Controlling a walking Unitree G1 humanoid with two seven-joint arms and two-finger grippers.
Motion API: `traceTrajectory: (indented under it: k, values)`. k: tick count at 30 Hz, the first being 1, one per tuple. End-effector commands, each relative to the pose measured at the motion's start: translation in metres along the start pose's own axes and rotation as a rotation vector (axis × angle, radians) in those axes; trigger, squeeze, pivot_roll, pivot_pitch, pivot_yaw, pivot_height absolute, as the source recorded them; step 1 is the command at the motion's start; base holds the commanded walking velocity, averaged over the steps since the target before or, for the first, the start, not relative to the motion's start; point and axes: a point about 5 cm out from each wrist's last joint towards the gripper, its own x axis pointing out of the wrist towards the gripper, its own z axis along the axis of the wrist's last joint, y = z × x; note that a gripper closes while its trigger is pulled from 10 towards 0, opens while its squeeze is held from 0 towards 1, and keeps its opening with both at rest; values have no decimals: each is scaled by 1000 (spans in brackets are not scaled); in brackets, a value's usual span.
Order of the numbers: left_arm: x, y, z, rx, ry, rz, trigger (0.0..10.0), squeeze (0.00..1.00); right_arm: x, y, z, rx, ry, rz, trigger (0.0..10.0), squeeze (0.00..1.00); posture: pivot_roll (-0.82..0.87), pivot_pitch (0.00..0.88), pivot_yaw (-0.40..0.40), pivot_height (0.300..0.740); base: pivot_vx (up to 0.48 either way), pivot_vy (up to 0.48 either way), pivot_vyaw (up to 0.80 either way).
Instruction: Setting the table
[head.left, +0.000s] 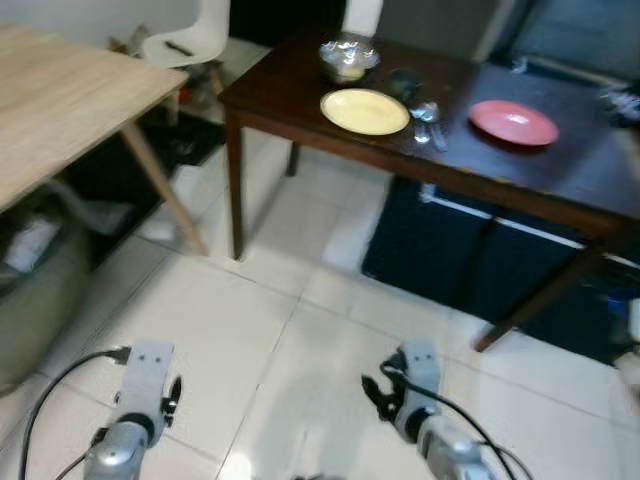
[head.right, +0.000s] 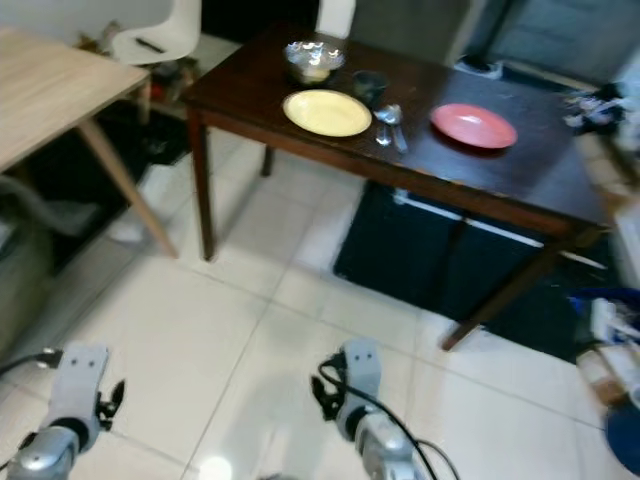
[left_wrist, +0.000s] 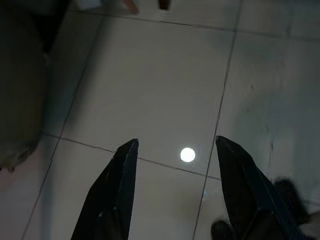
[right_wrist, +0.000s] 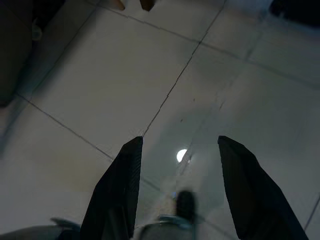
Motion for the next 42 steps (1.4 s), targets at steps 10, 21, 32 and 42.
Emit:
traceTrajectory:
  k: [10, 21, 32, 42]
  values:
    - [0, -6, -2, 5, -7, -18, 10000, 0, -3, -6, -3, -10, 1, -16, 10000, 0, -48, 53, -11, 740, 0, 0, -781]
    - [1, -7, -3, 12, -10, -22, 10000, 0, -3, -7, -2, -11, -7, -14, 10000, 0, -50, 53, -10, 740, 0, 0, -781]
    - [-8, 10, 38, 53, -196, 37, 10000, 0, 6, 3, 49, -77, -208, 65, 10000, 0, -43, 61, -8, 740, 0, 0, -761]
    - [-46, 44, 150, -120, -587, 163, 10000, 0, -10, 36, 173, -103, -621, 262, 10000, 0, -19, 53, -24, 740, 0, 0, 0]
